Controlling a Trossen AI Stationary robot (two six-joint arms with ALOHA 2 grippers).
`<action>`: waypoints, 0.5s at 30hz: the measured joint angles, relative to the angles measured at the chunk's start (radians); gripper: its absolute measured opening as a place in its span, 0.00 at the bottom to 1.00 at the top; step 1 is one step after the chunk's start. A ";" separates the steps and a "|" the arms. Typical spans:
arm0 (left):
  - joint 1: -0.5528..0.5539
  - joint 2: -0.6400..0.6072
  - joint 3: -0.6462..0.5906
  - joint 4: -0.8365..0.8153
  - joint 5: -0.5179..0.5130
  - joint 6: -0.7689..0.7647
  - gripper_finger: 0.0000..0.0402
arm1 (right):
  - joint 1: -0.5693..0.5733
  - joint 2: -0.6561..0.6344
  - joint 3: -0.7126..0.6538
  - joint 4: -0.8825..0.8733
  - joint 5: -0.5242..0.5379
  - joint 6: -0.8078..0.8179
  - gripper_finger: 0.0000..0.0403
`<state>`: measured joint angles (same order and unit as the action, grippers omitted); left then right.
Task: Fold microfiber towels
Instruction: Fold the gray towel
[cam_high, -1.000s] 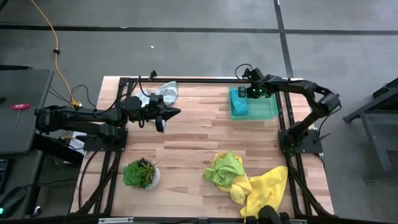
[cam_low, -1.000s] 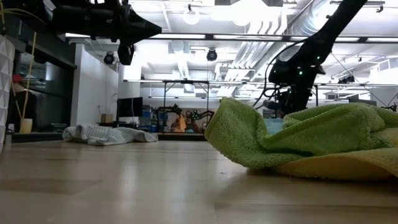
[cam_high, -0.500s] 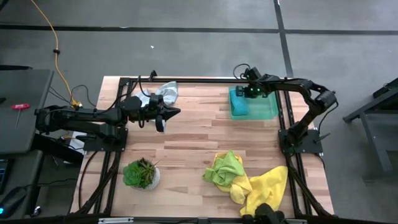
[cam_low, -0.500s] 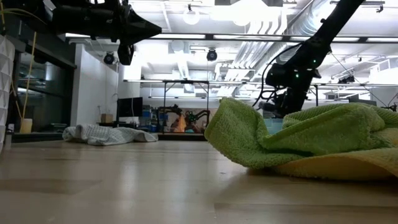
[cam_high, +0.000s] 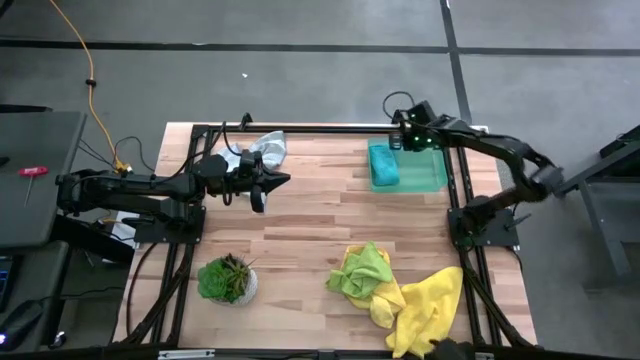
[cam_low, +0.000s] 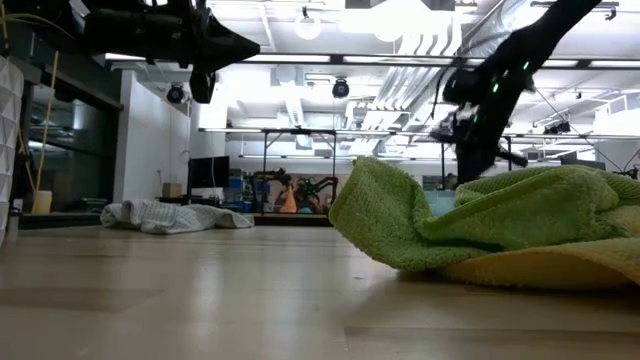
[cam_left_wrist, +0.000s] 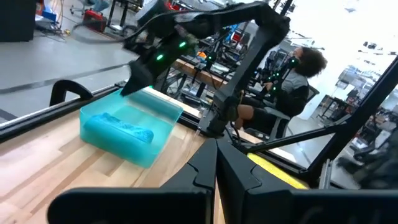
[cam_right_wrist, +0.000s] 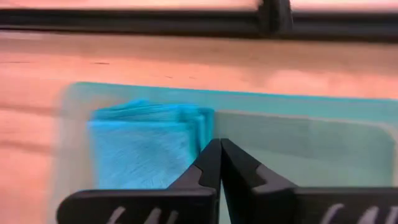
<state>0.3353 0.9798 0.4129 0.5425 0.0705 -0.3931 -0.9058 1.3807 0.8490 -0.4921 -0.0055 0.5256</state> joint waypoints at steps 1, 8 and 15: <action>0.000 0.000 0.000 0.000 0.004 0.021 0.00 | 0.013 -0.047 0.000 -0.008 -0.016 -0.020 0.00; 0.002 0.000 0.065 -0.058 0.023 0.223 0.00 | 0.211 -0.315 -0.067 0.136 -0.162 -0.082 0.00; 0.062 0.003 0.324 -0.454 0.024 0.390 0.00 | 0.487 -0.451 -0.439 0.775 -0.172 0.052 0.00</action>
<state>0.3977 0.9830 0.7369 0.0881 0.0940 -0.0035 -0.4184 0.9301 0.4098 0.2827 -0.1772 0.5779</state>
